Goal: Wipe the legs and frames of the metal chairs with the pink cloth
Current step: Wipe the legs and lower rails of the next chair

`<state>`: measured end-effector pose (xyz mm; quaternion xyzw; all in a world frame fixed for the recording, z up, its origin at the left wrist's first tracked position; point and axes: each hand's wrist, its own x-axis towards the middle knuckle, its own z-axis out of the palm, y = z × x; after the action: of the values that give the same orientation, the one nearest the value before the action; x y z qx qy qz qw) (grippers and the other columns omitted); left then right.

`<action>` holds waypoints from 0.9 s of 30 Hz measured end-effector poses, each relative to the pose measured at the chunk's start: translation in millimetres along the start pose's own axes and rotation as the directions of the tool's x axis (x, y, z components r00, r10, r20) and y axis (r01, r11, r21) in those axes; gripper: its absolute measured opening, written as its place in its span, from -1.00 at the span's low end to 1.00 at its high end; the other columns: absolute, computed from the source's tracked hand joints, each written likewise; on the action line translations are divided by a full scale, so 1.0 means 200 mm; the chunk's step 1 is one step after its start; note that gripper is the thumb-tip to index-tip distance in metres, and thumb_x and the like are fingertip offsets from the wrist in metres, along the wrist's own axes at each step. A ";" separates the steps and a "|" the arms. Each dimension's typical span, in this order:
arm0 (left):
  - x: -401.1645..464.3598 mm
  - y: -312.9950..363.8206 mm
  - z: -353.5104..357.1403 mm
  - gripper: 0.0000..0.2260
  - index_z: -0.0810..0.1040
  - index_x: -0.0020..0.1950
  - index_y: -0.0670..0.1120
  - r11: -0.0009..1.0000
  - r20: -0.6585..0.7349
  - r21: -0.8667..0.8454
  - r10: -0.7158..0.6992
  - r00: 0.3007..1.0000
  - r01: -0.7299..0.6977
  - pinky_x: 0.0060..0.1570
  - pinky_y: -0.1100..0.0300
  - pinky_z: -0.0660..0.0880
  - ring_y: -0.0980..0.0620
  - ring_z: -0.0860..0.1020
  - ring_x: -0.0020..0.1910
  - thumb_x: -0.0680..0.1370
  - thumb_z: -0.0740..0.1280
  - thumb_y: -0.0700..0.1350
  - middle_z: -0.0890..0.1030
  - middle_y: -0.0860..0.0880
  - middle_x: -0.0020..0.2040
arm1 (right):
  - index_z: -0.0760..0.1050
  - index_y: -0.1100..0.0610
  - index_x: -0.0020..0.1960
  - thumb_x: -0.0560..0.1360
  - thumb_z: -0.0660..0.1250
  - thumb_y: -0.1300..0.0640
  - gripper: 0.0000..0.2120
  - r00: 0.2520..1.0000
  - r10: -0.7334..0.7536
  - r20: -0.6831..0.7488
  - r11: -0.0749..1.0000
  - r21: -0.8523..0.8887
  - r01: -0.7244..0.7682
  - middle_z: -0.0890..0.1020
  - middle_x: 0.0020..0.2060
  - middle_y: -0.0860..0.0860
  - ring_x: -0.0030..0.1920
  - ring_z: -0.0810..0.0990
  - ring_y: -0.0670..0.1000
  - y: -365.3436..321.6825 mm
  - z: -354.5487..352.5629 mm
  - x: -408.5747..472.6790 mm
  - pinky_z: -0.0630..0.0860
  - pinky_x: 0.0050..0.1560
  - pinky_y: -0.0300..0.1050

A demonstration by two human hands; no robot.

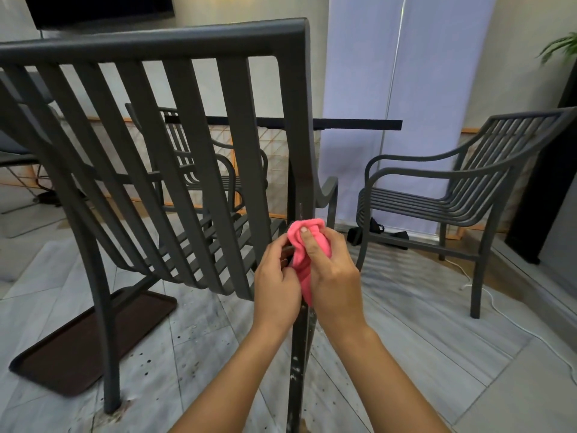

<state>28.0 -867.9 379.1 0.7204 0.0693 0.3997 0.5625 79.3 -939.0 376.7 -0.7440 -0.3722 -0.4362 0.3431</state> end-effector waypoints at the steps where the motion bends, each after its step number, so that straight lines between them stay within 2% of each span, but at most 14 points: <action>1: 0.00 0.00 0.00 -0.42 0.41 0.10 0.34 1.000 0.003 -0.002 -0.010 1.000 0.010 0.09 0.27 0.53 0.20 0.54 0.10 0.51 0.13 -0.40 0.57 0.06 0.13 | 0.49 0.20 0.28 0.46 0.29 0.18 -0.61 1.000 -0.004 0.004 1.000 -0.010 0.004 0.56 0.11 0.20 0.03 0.59 0.13 0.00 0.00 -0.01 0.57 -0.04 -0.12; 2: 0.00 0.00 0.00 -0.44 0.42 0.09 0.33 1.000 0.007 -0.003 -0.020 1.000 0.020 0.09 0.26 0.53 0.19 0.54 0.10 0.52 0.14 -0.40 0.58 0.06 0.14 | 0.50 0.17 0.27 0.51 0.23 0.12 -0.65 1.000 0.002 0.023 1.000 0.000 -0.002 0.56 0.12 0.10 0.05 0.58 0.05 0.01 0.00 -0.01 0.55 -0.01 -0.20; 4: 0.00 -0.01 -0.01 -0.47 0.45 0.10 0.28 0.999 0.005 0.000 -0.037 0.999 0.037 0.11 0.19 0.54 0.18 0.54 0.10 0.52 0.14 -0.39 0.58 0.06 0.13 | 0.46 -0.06 0.23 0.59 0.17 -0.02 -0.75 0.997 0.052 0.058 0.998 0.043 -0.054 0.52 0.08 -0.24 0.07 0.54 -0.19 0.01 -0.02 -0.02 0.48 0.02 -0.38; 5: -0.01 -0.01 -0.01 -0.49 0.47 0.12 0.24 0.999 0.002 0.003 -0.040 0.999 0.040 0.12 0.16 0.53 0.18 0.54 0.10 0.51 0.14 -0.40 0.58 0.07 0.12 | 0.41 -0.16 0.20 0.58 0.16 -0.08 -0.79 0.997 0.028 0.068 0.998 -0.052 -0.025 0.49 0.04 -0.30 0.05 0.52 -0.24 0.02 -0.03 -0.03 0.47 0.01 -0.38; 7: -0.01 -0.01 -0.01 -0.52 0.47 0.15 0.16 0.999 -0.009 0.006 -0.041 0.999 0.041 0.15 0.15 0.52 0.21 0.53 0.10 0.51 0.13 -0.40 0.58 0.08 0.11 | 0.41 -0.15 0.20 0.58 0.13 -0.11 -0.77 0.995 0.016 0.098 1.000 -0.003 -0.015 0.51 0.08 -0.21 0.06 0.52 -0.18 0.01 -0.06 -0.05 0.51 0.03 -0.20; 9: -0.02 0.00 -0.02 -0.56 0.48 0.18 0.10 0.999 -0.028 -0.008 -0.033 0.999 0.032 0.18 0.14 0.50 0.23 0.52 0.10 0.52 0.14 -0.39 0.58 0.09 0.11 | 0.45 0.06 0.26 0.55 0.14 0.00 -0.67 0.995 0.056 0.077 0.992 0.112 -0.064 0.50 0.17 0.02 0.09 0.53 0.04 0.00 -0.08 -0.06 0.55 0.02 0.00; 11: -0.02 0.01 -0.02 -0.59 0.48 0.20 0.05 1.000 -0.048 -0.008 -0.002 0.999 0.001 0.20 0.13 0.49 0.23 0.52 0.12 0.52 0.15 -0.38 0.58 0.08 0.11 | 0.47 0.20 0.26 0.48 0.27 0.13 -0.63 0.999 0.005 0.049 1.000 0.021 -0.006 0.48 0.19 0.18 0.07 0.54 0.17 -0.01 -0.11 -0.04 0.60 -0.07 0.03; 13: -0.01 0.03 -0.03 -0.60 0.49 0.20 0.06 0.999 -0.059 0.003 0.047 0.997 -0.047 0.19 0.13 0.48 0.21 0.52 0.13 0.52 0.16 -0.36 0.58 0.08 0.11 | 0.47 0.24 0.27 0.43 0.40 0.23 -0.58 0.996 -0.083 0.032 0.993 -0.079 0.085 0.47 0.19 0.25 0.05 0.55 0.21 -0.02 -0.14 0.01 0.60 -0.15 0.01; 18: 0.00 0.07 -0.05 -0.69 0.48 0.18 0.12 0.991 -0.082 0.010 0.135 0.987 -0.134 0.18 0.13 0.49 0.19 0.52 0.14 0.57 0.19 -0.25 0.58 0.09 0.12 | 0.43 0.26 0.30 0.40 0.48 0.22 -0.49 0.987 -0.161 -0.002 0.976 -0.147 0.159 0.47 0.21 0.24 0.01 0.54 0.18 -0.07 -0.14 0.17 0.58 -0.14 -0.04; 21: 0.00 0.08 -0.07 -0.76 0.48 0.22 0.08 0.986 -0.085 0.015 0.165 0.983 -0.164 0.18 0.13 0.49 0.20 0.51 0.15 0.61 0.18 -0.15 0.57 0.11 0.14 | 0.45 0.27 0.29 0.38 0.48 0.20 -0.49 0.982 -0.189 0.017 0.959 -0.211 0.189 0.47 0.22 0.21 -0.04 0.52 0.17 -0.08 -0.12 0.24 0.58 -0.25 -0.05; 24: 0.00 0.10 -0.07 -0.75 0.46 0.26 0.07 0.982 -0.100 0.001 0.188 0.977 -0.189 0.16 0.21 0.48 0.24 0.50 0.16 0.62 0.17 -0.12 0.55 0.13 0.16 | 0.45 0.28 0.29 0.38 0.46 0.24 -0.49 0.976 -0.216 0.001 0.946 -0.248 0.209 0.30 0.25 0.14 -0.06 0.46 0.15 -0.06 -0.07 0.23 0.57 -0.27 -0.07; 27: 0.01 0.14 -0.06 -0.73 0.43 0.30 0.10 0.980 -0.082 -0.038 0.189 0.978 -0.193 0.15 0.34 0.46 0.29 0.49 0.17 0.62 0.15 -0.11 0.54 0.18 0.18 | 0.42 0.30 0.31 0.38 0.45 0.25 -0.48 0.977 -0.211 -0.010 0.948 -0.247 0.202 0.27 0.25 0.13 -0.07 0.44 0.12 -0.05 -0.04 0.20 0.57 -0.27 -0.10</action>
<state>11.0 -867.2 405.2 0.6945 0.0125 0.4812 0.5347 81.4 -930.6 417.0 -0.7294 -0.3853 -0.5256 0.2080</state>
